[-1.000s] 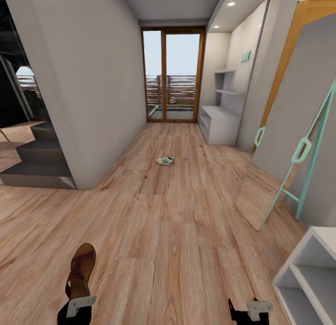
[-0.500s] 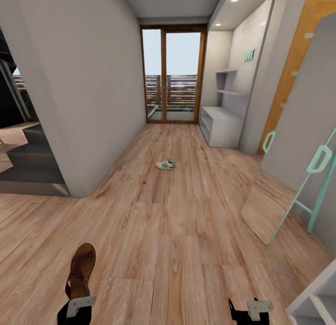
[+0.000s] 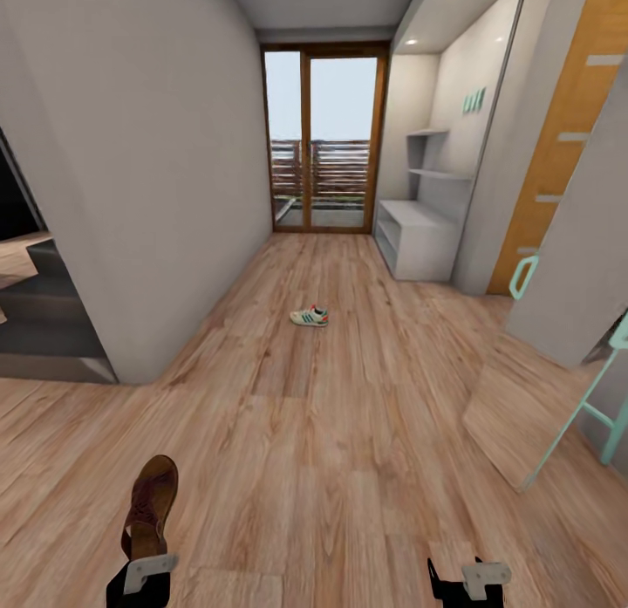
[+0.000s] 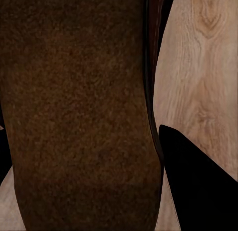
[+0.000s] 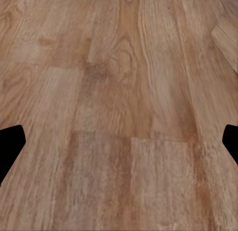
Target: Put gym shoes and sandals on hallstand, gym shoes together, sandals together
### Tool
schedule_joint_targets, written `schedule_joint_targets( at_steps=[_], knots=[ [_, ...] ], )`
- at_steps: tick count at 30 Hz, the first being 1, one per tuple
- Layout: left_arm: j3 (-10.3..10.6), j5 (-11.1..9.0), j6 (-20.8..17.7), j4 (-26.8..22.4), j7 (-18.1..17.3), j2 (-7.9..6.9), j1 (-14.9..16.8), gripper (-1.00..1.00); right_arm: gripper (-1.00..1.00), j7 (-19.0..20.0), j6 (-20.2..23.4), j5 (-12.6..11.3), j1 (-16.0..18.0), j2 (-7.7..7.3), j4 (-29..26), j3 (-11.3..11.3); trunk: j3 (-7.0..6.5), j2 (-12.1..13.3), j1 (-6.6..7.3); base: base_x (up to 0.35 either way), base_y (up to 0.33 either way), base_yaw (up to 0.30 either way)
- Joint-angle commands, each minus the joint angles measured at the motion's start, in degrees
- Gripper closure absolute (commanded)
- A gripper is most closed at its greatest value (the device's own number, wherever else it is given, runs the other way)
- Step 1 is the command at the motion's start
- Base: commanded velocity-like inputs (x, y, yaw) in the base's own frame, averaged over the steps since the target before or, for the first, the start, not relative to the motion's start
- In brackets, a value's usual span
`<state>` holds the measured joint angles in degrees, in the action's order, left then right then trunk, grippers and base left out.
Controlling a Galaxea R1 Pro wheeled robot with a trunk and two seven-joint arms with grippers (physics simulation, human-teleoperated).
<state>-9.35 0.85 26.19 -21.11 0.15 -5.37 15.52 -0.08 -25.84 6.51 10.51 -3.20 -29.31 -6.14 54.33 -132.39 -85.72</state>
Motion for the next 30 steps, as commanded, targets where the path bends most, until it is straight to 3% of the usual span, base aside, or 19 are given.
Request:
schedule_joint_targets(
  at_steps=[1,30],
  knots=[
    [-0.14,0.2,0.18,0.03,0.03,0.01,0.04,1.0,-1.0,-0.04,-0.18,0.6,0.03,0.04,0.04,-0.28,0.05,-0.02,-0.02,0.338,0.0,0.0],
    [-0.14,0.2,0.18,0.1,0.03,-0.08,0.04,1.0,-1.0,0.26,-0.18,0.52,0.03,0.04,0.06,-0.27,0.05,-0.02,-0.02,0.338,0.0,0.0]
  ],
)
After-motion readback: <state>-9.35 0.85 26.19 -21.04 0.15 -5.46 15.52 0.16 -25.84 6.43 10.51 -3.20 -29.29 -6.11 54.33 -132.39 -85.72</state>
